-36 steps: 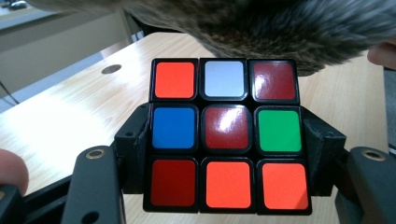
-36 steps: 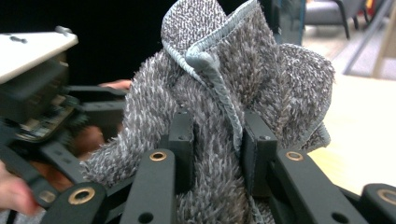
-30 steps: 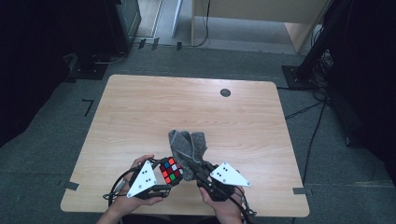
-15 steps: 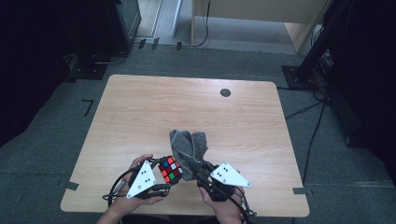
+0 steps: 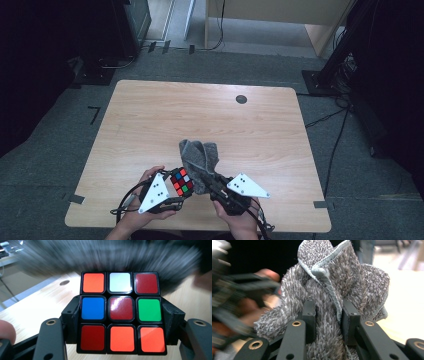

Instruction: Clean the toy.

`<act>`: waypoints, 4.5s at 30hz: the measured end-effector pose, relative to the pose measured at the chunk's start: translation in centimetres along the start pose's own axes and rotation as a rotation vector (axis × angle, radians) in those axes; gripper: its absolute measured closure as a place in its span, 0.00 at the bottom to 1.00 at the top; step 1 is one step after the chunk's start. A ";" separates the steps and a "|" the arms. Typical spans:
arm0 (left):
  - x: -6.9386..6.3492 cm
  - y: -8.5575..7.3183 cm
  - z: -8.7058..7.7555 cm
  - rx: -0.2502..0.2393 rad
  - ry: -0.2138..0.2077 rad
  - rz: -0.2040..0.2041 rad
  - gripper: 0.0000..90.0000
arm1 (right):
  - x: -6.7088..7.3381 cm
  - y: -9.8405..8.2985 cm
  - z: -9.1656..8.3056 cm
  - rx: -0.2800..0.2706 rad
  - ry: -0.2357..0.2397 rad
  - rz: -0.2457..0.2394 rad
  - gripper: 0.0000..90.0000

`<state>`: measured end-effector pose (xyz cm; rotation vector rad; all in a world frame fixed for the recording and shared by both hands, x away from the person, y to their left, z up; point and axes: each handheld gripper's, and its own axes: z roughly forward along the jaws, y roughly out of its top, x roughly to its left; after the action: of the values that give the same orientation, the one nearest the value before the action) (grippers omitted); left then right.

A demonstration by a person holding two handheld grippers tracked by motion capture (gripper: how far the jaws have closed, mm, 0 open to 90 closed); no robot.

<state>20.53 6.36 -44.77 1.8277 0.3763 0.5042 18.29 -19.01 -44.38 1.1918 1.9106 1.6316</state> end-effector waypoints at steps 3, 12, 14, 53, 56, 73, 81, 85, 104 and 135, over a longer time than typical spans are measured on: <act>1.0 0.2 -0.8 -0.085 -0.007 -0.090 0.38 | -1.7 -0.3 -0.1 0.011 -0.014 0.107 0.78; 1.6 0.1 -1.2 -0.168 -0.029 -0.196 0.38 | 0.4 -0.9 1.1 0.028 0.166 0.171 0.79; 1.7 0.1 -1.4 -0.173 -0.034 -0.206 0.38 | 0.6 -1.3 1.5 0.055 0.181 0.159 0.79; 2.3 0.1 -1.4 -0.158 -0.055 -0.247 0.38 | -1.0 -0.1 0.4 -0.041 0.241 0.095 0.80; 2.5 0.2 -1.6 -0.169 -0.055 -0.258 0.38 | -0.4 -1.0 1.2 -0.008 0.278 0.081 0.80; 2.9 0.1 -1.9 -0.168 -0.047 -0.267 0.38 | 0.4 -1.7 1.9 0.039 0.285 -0.039 0.80; 2.9 0.0 -1.7 -0.168 -0.064 -0.277 0.38 | -0.3 -0.4 0.5 -0.070 0.258 -0.016 0.80; 3.4 -0.1 -2.0 -0.186 -0.051 -0.315 0.38 | 0.4 -1.5 1.8 0.042 0.305 -0.056 0.79; 2.3 -0.3 -0.8 -0.180 -0.067 -0.336 0.38 | 4.5 -2.8 3.4 0.053 0.365 -0.080 0.80; 2.3 -0.3 -0.8 -0.161 0.001 -0.338 0.38 | 3.0 -2.6 2.8 0.051 0.270 -0.074 0.80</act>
<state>22.11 8.27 -44.52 1.5682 0.6147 0.2913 17.68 -14.87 -46.79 0.9457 2.1417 1.7900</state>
